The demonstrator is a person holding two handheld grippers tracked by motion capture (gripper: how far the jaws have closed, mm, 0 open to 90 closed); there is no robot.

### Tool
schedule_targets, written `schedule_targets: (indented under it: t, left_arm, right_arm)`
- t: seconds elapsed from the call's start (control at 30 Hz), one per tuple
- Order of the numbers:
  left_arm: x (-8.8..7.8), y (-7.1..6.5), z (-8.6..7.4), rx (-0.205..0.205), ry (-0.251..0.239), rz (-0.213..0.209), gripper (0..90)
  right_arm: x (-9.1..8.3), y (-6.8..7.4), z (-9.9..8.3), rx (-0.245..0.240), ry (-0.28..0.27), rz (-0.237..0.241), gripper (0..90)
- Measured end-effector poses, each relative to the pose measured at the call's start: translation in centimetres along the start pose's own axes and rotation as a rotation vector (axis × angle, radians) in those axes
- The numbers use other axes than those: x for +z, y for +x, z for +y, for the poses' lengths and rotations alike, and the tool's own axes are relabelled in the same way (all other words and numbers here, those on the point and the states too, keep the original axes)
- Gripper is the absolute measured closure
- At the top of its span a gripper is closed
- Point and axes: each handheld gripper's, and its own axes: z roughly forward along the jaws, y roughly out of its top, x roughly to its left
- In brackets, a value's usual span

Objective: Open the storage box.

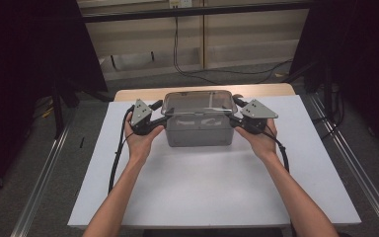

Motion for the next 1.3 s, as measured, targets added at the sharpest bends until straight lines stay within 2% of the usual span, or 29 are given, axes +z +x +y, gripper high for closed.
schedule_targets:
  t: [0.2, 0.4, 0.7, 0.97, 1.3]
  left_arm:
    - [0.3, 0.1, 0.5, 0.019, -0.006, -0.007, 47.0]
    - [0.5, 0.3, 0.9, 0.015, -0.013, -0.011, 48.2]
    - [0.8, 0.6, 1.2, 0.013, -0.012, -0.014, 49.6]
    - [1.0, 0.8, 1.5, 0.020, -0.026, -0.014, 52.9]
    - [1.3, 1.2, 2.0, 0.008, -0.039, -0.004, 54.5]
  right_arm:
    - [0.2, -0.5, 0.4, 0.013, -0.001, 0.017, 52.3]
    - [0.5, -0.6, 0.7, 0.011, -0.017, 0.017, 52.4]
    - [0.5, -1.2, 0.6, 0.040, -0.033, 0.002, 52.2]
    - [0.9, -1.6, 1.2, 0.054, -0.034, 0.021, 52.0]
    - [1.7, -2.3, 1.9, 0.033, -0.027, 0.023, 52.1]
